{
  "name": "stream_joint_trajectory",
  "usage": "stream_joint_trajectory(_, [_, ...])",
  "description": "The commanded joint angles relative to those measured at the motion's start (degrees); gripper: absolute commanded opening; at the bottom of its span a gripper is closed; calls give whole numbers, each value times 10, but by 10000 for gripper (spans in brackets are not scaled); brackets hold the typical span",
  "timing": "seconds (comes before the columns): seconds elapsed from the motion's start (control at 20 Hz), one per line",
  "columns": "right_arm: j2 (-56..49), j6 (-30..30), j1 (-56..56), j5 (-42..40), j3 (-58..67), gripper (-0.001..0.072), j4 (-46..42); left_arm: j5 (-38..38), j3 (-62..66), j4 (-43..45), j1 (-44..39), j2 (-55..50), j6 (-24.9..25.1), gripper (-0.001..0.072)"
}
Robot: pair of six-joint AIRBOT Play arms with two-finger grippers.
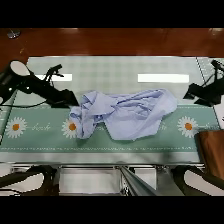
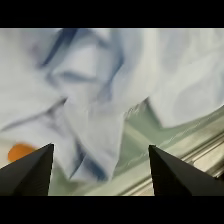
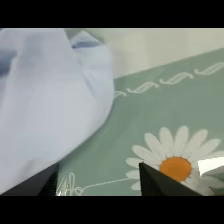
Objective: Fold the shirts.
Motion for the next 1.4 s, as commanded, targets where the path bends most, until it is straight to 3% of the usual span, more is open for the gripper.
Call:
stream_joint_trajectory(0.0, [83,-30,-54,-64,-123,587,20,4,-113,-24,45,45,2,700])
stream_joint_trajectory(0.15, [170,-77,-52,-90,-283,587,94,54,-275,-79,24,87,48,699])
stream_joint_trajectory(0.35, [235,-134,-52,-94,-385,587,235,105,-371,-208,-13,96,117,700])
stream_joint_trajectory(0.65, [238,-154,-52,-69,-416,586,244,228,-376,-226,-103,93,117,699])
stream_joint_trajectory(1.0, [238,-158,-52,-56,-417,587,246,301,-375,-242,-110,93,66,697])
stream_joint_trajectory(1.05, [238,-159,-52,-56,-417,586,249,304,-375,-242,-110,92,67,628])
stream_joint_trajectory(1.1, [238,-158,-51,-56,-417,586,252,303,-375,-242,-109,93,77,145])
stream_joint_trajectory(1.15, [238,-161,-51,-54,-417,586,255,301,-374,-242,-109,92,99,41])
stream_joint_trajectory(1.35, [238,-166,-51,-56,-417,586,274,283,-356,-241,-109,93,105,40])
